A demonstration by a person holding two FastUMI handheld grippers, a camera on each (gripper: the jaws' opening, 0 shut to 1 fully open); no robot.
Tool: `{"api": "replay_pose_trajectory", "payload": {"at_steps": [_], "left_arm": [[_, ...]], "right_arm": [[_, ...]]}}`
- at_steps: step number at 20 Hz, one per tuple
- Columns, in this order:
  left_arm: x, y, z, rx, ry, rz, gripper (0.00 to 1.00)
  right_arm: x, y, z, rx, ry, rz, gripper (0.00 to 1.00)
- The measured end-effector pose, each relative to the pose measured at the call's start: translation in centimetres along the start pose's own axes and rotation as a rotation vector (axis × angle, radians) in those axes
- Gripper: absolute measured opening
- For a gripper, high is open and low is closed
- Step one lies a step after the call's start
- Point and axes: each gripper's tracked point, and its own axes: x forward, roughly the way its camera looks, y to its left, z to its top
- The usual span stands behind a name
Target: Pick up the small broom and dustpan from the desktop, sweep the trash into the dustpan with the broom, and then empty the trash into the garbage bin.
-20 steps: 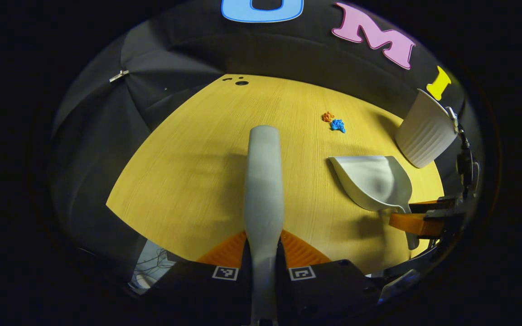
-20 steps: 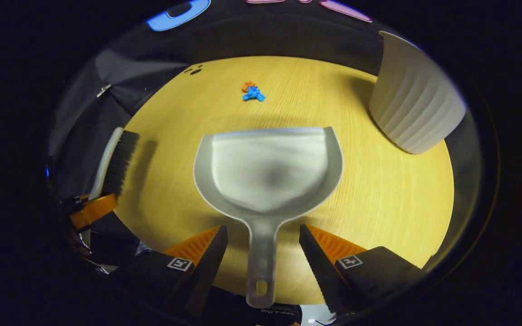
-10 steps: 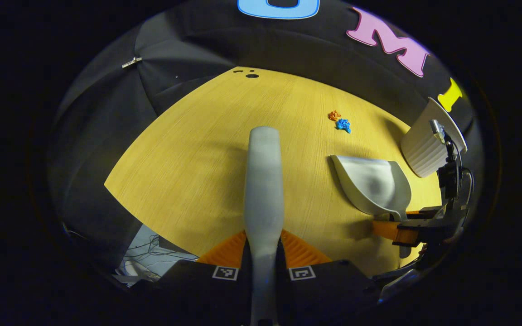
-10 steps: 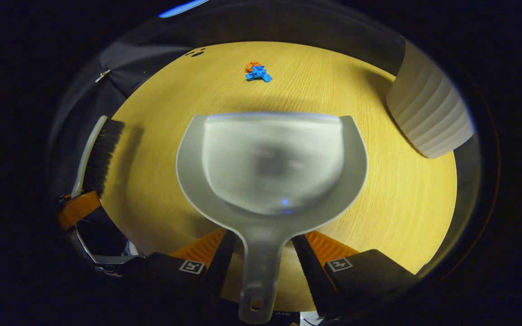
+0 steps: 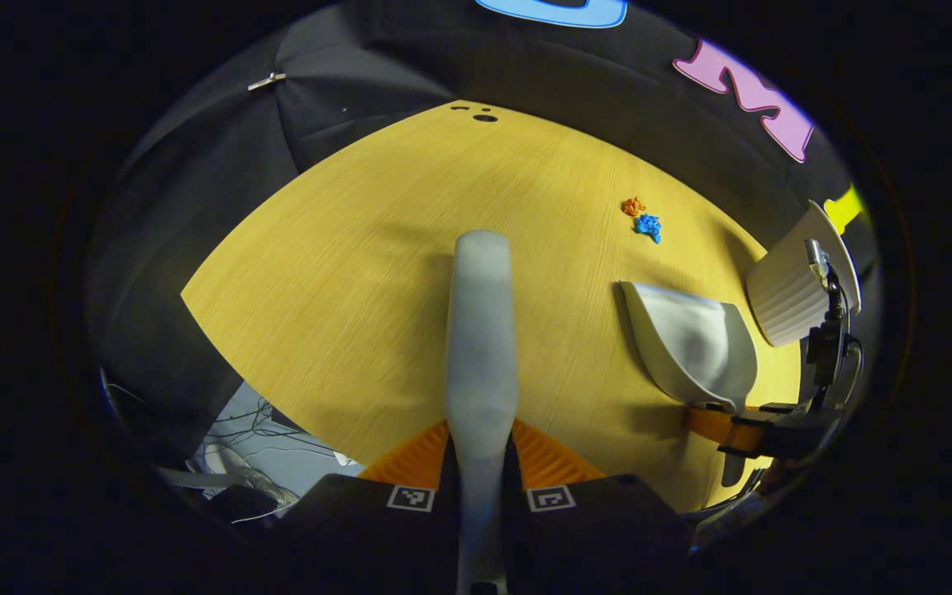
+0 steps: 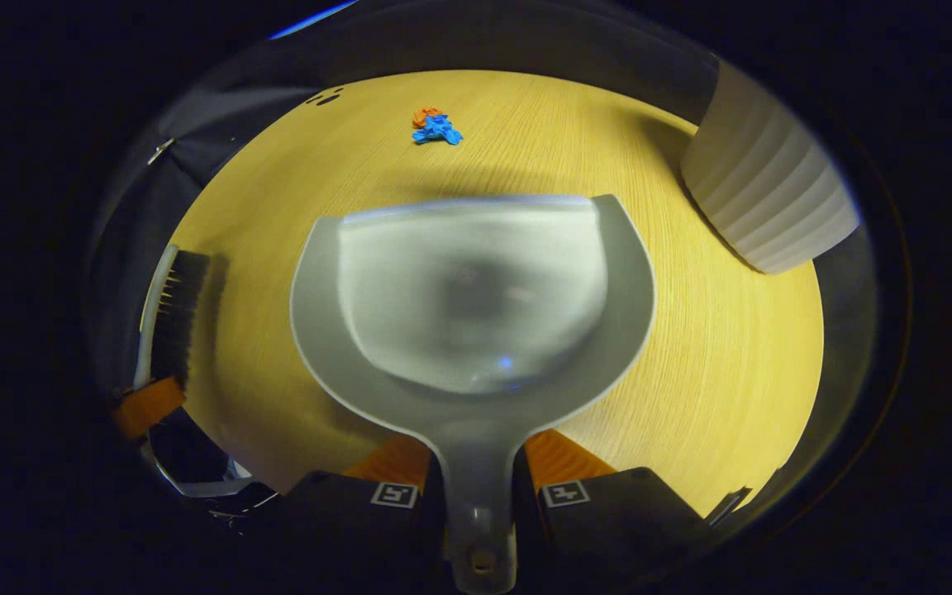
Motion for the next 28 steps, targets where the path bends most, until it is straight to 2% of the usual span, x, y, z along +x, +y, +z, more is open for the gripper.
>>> {"api": "replay_pose_trajectory", "payload": {"at_steps": [5, 6, 7, 8, 10, 11, 12, 14, 15, 16, 18, 19, 20, 22, 23, 24, 26, 27, 28], "left_arm": [[1.0, -0.4, 1.2, 0.018, 0.008, 0.014, 0.26], [1.2, -0.7, 1.7, 0.035, 0.011, 0.011, 0.22], [1.3, -0.8, 2.2, 0.056, 0.017, 0.007, 0.26], [1.6, -1.1, 2.9, 0.078, 0.026, 0.004, 0.22], [2.2, -1.7, 4.3, 0.123, 0.04, 0.001, 0.26], [2.8, -2.1, 5.1, 0.146, 0.039, 0.001, 0.26], [3.3, -2.6, 6.1, 0.171, 0.036, 0.0, 0.27], [4.6, -3.9, 8.0, 0.227, 0.027, -0.011, 0.27], [5.2, -4.7, 9.0, 0.26, 0.026, -0.018, 0.23], [5.9, -5.4, 9.9, 0.288, 0.03, -0.025, 0.27], [7.5, -7.5, 11.8, 0.32, 0.029, -0.056, 0.26], [8.3, -8.3, 13.0, 0.346, 0.024, -0.063, 0.26], [9.2, -8.7, 14.3, 0.39, 0.02, -0.054, 0.26], [10.9, -9.6, 16.9, 0.504, 0.003, -0.033, 0.24], [11.7, -10.2, 18.1, 0.561, -0.002, -0.024, 0.27], [12.3, -10.4, 19.3, 0.607, -0.014, -0.005, 0.26], [13.8, -11.7, 21.2, 0.691, -0.027, 0.015, 0.27], [14.2, -12.3, 22.0, 0.728, -0.032, 0.023, 0.3], [14.9, -12.9, 22.8, 0.769, -0.04, 0.02, 0.27]], "right_arm": [[0.1, 0.0, 0.0, -0.031, 0.014, 0.095, 0.37], [0.1, 0.0, 0.0, -0.031, 0.022, 0.099, 0.41], [0.0, 0.0, 0.0, -0.038, 0.023, 0.103, 0.36], [0.0, -0.2, 0.1, -0.054, 0.022, 0.102, 0.36], [0.0, -0.8, 0.2, -0.078, 0.007, 0.104, 0.36], [0.0, -1.1, 0.2, -0.091, 0.003, 0.107, 0.41], [0.0, -1.4, 0.2, -0.107, 0.0, 0.109, 0.36], [-0.3, -2.1, 0.2, -0.14, -0.014, 0.12, 0.4], [-0.7, -2.5, 0.4, -0.156, -0.029, 0.123, 0.4], [-1.0, -2.8, 0.8, -0.169, -0.051, 0.124, 0.36], [-1.2, -3.4, 0.9, -0.196, -0.057, 0.127, 0.36], [-1.3, -3.7, 0.8, -0.199, -0.054, 0.134, 0.32], [-1.5, -3.9, 0.7, -0.198, -0.05, 0.142, 0.4], [-2.1, -4.8, 0.6, -0.192, -0.052, 0.154, 0.36], [-2.4, -5.2, 0.6, -0.197, -0.055, 0.154, 0.4], [-2.5, -5.8, 0.7, -0.207, -0.061, 0.151, 0.36], [-2.5, -7.0, 0.7, -0.237, -0.063, 0.147, 0.4], [-2.4, -7.5, 0.6, -0.252, -0.055, 0.146, 0.36], [-2.4, -7.9, 0.5, -0.264, -0.045, 0.147, 0.4]]}}
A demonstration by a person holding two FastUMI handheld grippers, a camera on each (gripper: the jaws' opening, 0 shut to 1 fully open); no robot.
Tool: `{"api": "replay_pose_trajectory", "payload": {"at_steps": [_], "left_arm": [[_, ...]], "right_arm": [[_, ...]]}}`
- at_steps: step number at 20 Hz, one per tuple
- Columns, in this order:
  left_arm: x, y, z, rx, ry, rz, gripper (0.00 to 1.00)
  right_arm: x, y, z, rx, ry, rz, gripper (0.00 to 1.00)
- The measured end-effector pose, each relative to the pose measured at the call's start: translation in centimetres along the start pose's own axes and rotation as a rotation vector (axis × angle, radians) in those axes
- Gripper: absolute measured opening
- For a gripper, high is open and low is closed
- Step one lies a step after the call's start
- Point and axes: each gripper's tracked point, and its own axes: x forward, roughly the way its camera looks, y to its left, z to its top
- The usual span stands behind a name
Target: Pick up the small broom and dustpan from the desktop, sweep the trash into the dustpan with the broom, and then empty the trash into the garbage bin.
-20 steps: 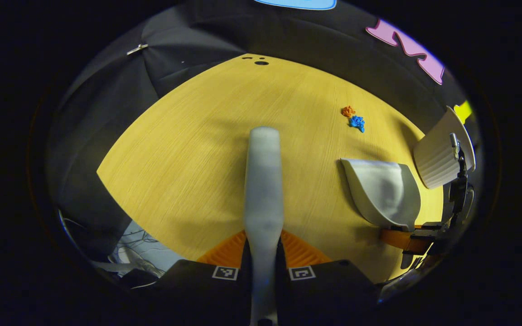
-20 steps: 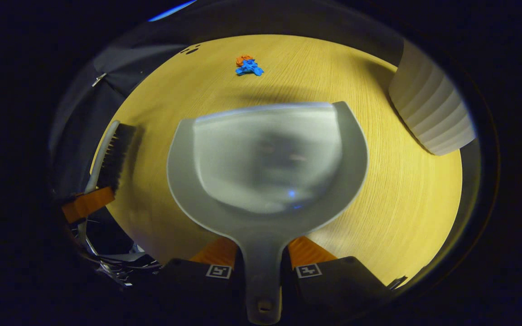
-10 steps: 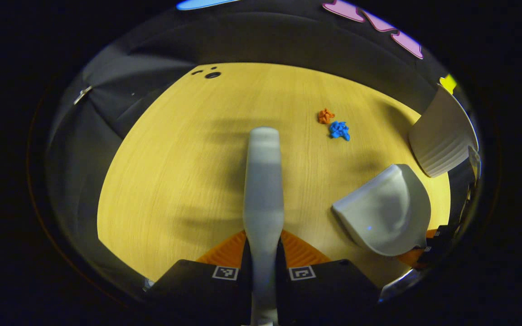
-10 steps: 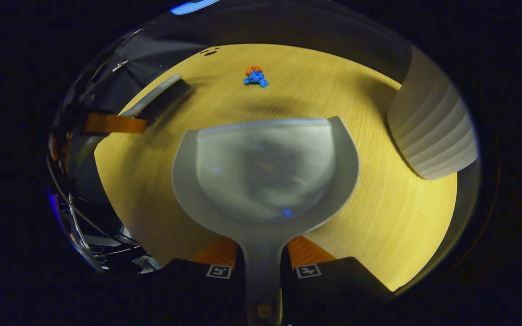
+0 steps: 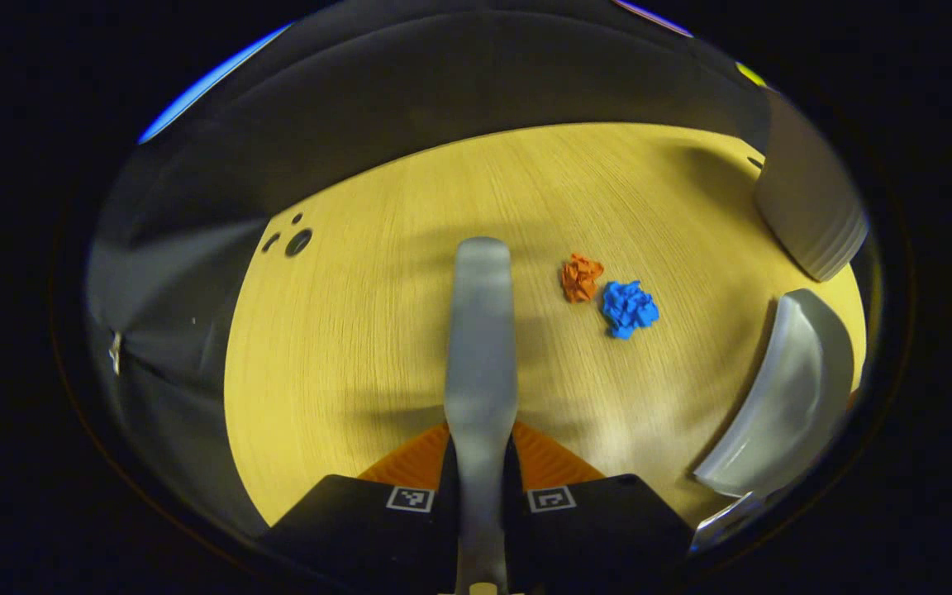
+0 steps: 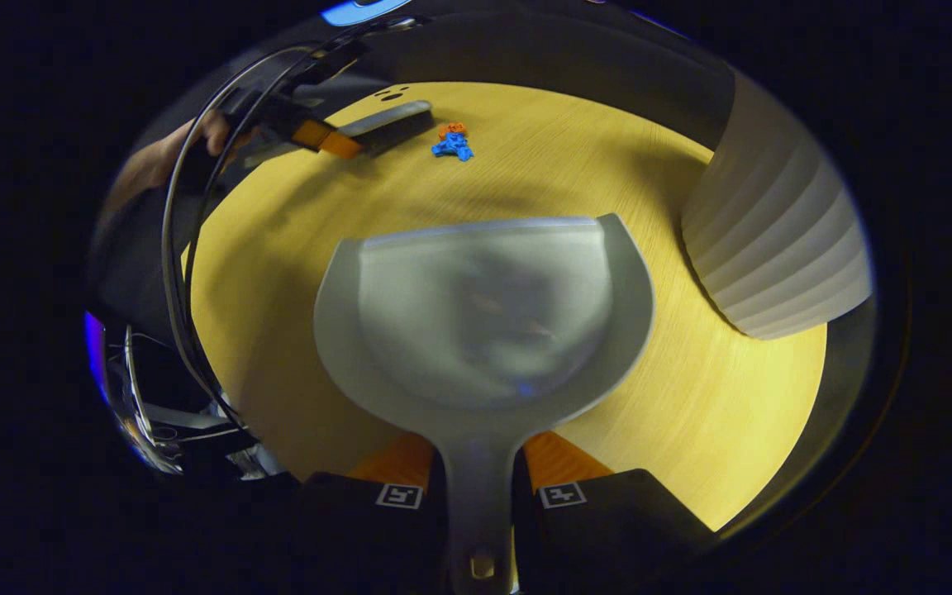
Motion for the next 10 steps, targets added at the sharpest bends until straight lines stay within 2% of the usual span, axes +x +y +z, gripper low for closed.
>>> {"api": "replay_pose_trajectory", "payload": {"at_steps": [1, 2, 4, 5, 7, 8, 10], "left_arm": [[0.5, -0.1, 1.0, 0.043, -0.005, -0.006, 0.23], [1.1, -0.1, 2.0, 0.094, -0.013, -0.012, 0.27], [1.9, -0.8, 3.2, 0.207, -0.027, -0.057, 0.27], [2.1, -1.4, 3.4, 0.25, -0.022, -0.082, 0.27], [2.1, -2.6, 3.8, 0.316, -0.028, -0.136, 0.27], [2.1, -3.2, 3.9, 0.337, -0.031, -0.164, 0.24], [1.9, -4.9, 3.4, 0.352, -0.017, -0.22, 0.27]], "right_arm": [[0.0, -0.3, -0.2, -0.01, 0.008, 0.006, 0.4], [-0.2, -0.6, -0.5, -0.022, 0.014, 0.011, 0.4], [-0.1, -1.0, -0.6, -0.039, 0.016, 0.017, 0.4], [0.1, -1.1, -0.5, -0.044, 0.016, 0.018, 0.36], [0.3, -1.1, -0.6, -0.051, 0.017, 0.022, 0.36], [0.2, -1.2, -0.6, -0.052, 0.017, 0.025, 0.36], [0.0, -1.4, -0.4, -0.05, 0.019, 0.029, 0.36]]}}
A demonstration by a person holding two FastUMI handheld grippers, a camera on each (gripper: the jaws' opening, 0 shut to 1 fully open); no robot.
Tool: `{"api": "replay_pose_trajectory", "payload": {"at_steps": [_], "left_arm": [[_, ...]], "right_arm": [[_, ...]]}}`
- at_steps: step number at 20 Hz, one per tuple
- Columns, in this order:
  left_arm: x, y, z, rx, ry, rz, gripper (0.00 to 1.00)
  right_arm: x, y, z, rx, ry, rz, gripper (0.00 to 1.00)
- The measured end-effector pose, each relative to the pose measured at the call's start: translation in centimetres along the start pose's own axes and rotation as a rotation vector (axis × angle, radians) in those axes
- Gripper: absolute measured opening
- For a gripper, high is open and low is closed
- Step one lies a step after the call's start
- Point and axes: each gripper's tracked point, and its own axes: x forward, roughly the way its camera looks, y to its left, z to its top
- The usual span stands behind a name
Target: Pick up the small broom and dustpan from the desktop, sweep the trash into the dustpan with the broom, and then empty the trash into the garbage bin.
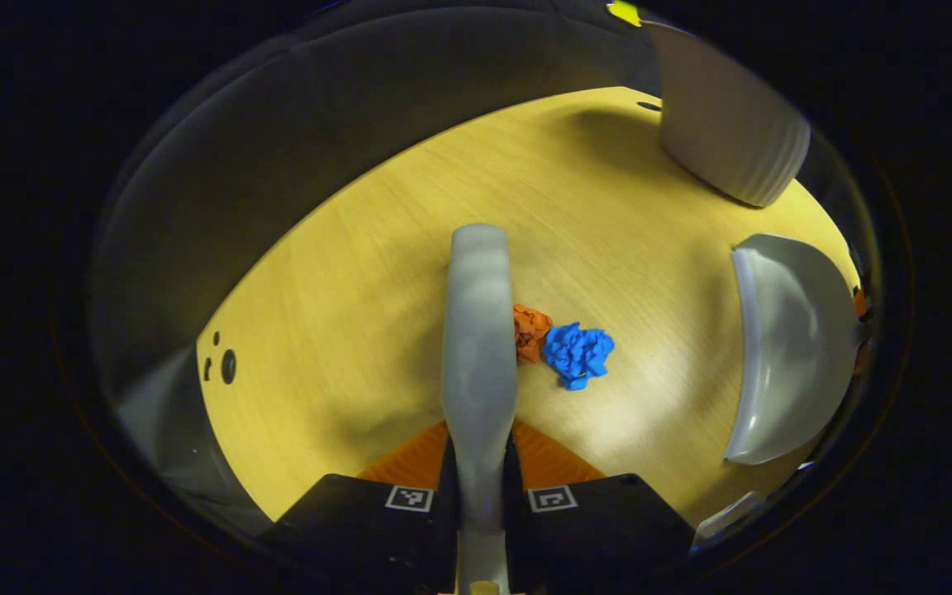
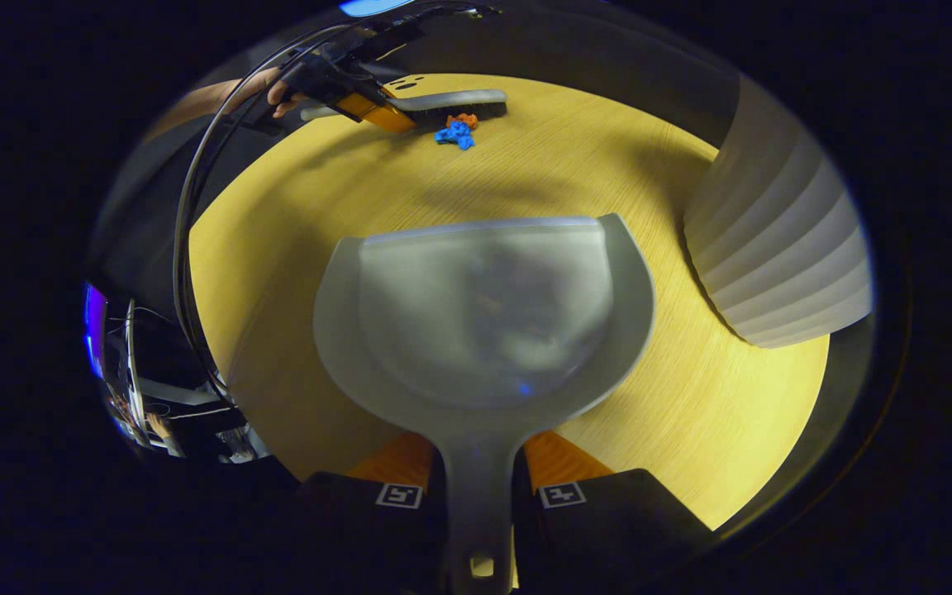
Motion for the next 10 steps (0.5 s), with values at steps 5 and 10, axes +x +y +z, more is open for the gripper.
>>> {"api": "replay_pose_trajectory", "payload": {"at_steps": [5, 10], "left_arm": [[-0.6, -7.1, -2.0, 0.056, 0.065, -0.168, 0.24], [-2.6, -13.8, -3.1, 0.077, 0.105, -0.336, 0.24]], "right_arm": [[0.3, -0.1, -0.3, -0.018, 0.003, 0.001, 0.4], [0.4, -0.1, -0.4, -0.027, 0.001, -0.002, 0.4]]}}
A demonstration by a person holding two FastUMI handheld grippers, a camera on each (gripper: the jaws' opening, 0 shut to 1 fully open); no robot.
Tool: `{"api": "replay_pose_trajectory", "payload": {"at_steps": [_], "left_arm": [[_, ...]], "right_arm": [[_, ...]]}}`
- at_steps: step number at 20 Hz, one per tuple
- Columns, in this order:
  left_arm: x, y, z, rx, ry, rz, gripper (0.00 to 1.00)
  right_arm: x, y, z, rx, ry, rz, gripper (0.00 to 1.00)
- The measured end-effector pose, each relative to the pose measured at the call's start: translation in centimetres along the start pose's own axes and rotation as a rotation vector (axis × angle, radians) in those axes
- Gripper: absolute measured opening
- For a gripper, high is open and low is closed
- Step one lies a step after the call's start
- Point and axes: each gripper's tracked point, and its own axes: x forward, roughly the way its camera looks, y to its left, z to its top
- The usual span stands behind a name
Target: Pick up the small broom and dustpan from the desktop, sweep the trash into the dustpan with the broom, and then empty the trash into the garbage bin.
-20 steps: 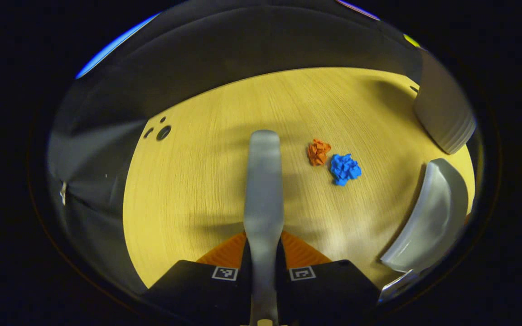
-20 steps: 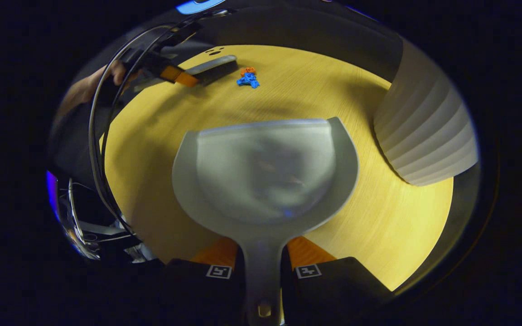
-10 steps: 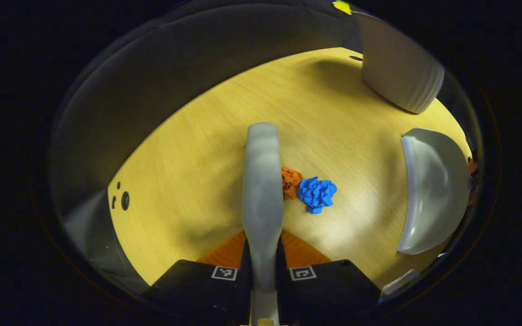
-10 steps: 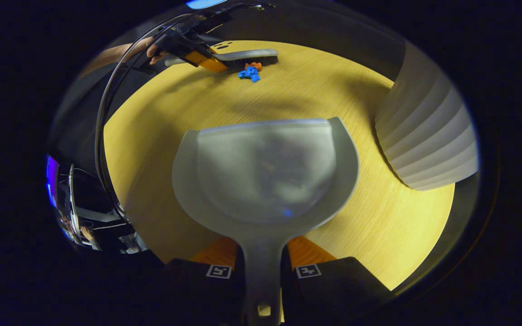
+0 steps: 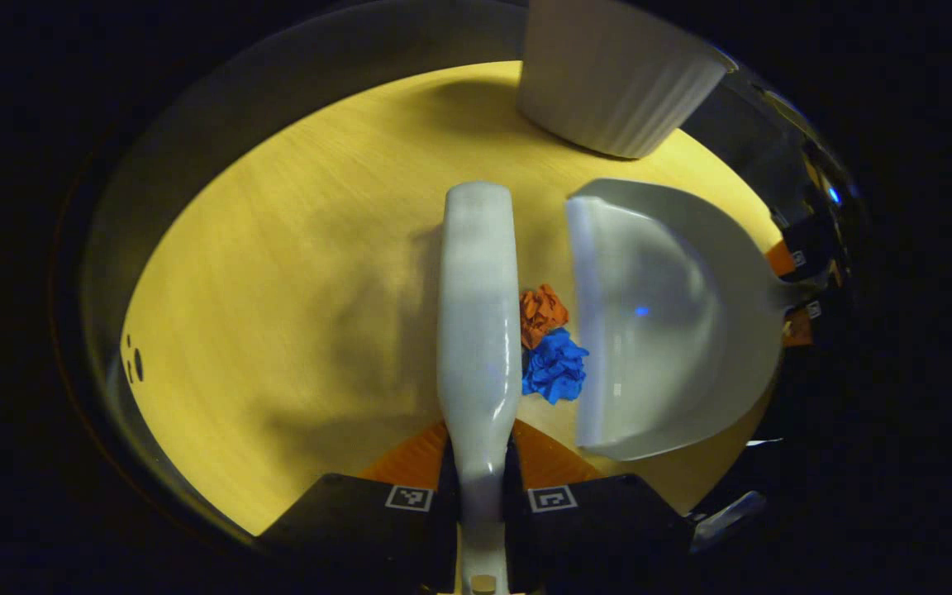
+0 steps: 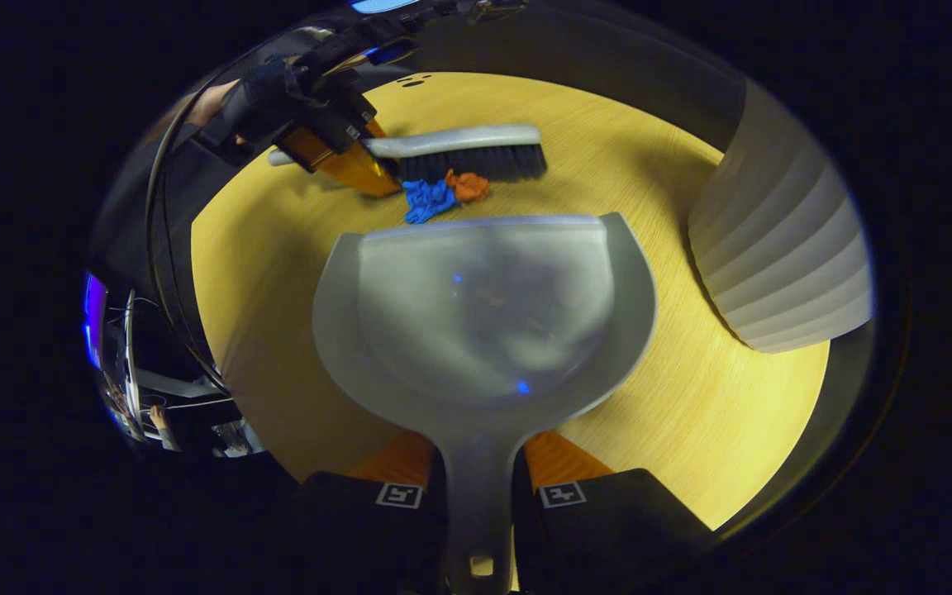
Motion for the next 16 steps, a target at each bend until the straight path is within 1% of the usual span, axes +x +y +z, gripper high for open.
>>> {"api": "replay_pose_trajectory", "payload": {"at_steps": [1, 2, 4, 5, 6, 8, 9, 10, 11, 12, 13, 14, 15, 16], "left_arm": [[0.3, -1.4, 0.2, 0.006, 0.013, -0.037, 0.28], [0.3, -2.4, 0.2, 0.014, 0.035, -0.074, 0.28], [-0.2, -4.7, 0.3, 0.025, 0.074, -0.149, 0.27], [-0.3, -5.9, 0.2, 0.019, 0.086, -0.179, 0.24], [-0.4, -6.6, 0.4, 0.013, 0.087, -0.186, 0.28], [-0.4, -7.4, 0.7, -0.013, 0.07, -0.159, 0.27], [-0.6, -7.6, 0.8, -0.041, 0.054, -0.147, 0.27], [-0.9, -7.9, 1.2, -0.074, 0.025, -0.135, 0.24], [-1.2, -8.2, 1.6, -0.109, -0.01, -0.125, 0.28], [-1.3, -8.6, 2.0, -0.145, -0.047, -0.121, 0.27], [-1.8, -8.8, 1.9, -0.179, -0.079, -0.117, 0.24], [-2.3, -8.9, 1.9, -0.208, -0.109, -0.102, 0.28], [-2.6, -9.0, 1.9, -0.24, -0.151, -0.082, 0.28], [-2.9, -9.2, 1.9, -0.278, -0.198, -0.076, 0.28]], "right_arm": [[0.1, 0.1, -0.1, 0.001, -0.001, -0.002, 0.4], [0.0, 0.1, 0.0, 0.002, -0.003, -0.003, 0.36], [0.2, 0.0, 0.0, 0.015, -0.013, -0.007, 0.36], [0.3, 0.1, 0.0, 0.025, -0.017, -0.009, 0.36], [0.2, 0.2, 0.2, 0.03, -0.02, -0.011, 0.36], [0.2, 0.4, 0.3, 0.042, -0.027, -0.015, 0.36], [0.3, 0.5, 0.4, 0.049, -0.028, -0.016, 0.4], [0.3, 0.7, 0.5, 0.055, -0.031, -0.019, 0.4], [0.3, 0.7, 0.5, 0.059, -0.034, -0.022, 0.36], [0.3, 0.8, 0.5, 0.062, -0.037, -0.023, 0.4], [0.4, 0.9, 0.7, 0.067, -0.041, -0.023, 0.4], [0.3, 1.0, 0.8, 0.071, -0.042, -0.028, 0.4], [0.1, 0.9, 0.8, 0.074, -0.041, -0.035, 0.36], [0.0, 1.0, 1.1, 0.084, -0.047, -0.041, 0.36]]}}
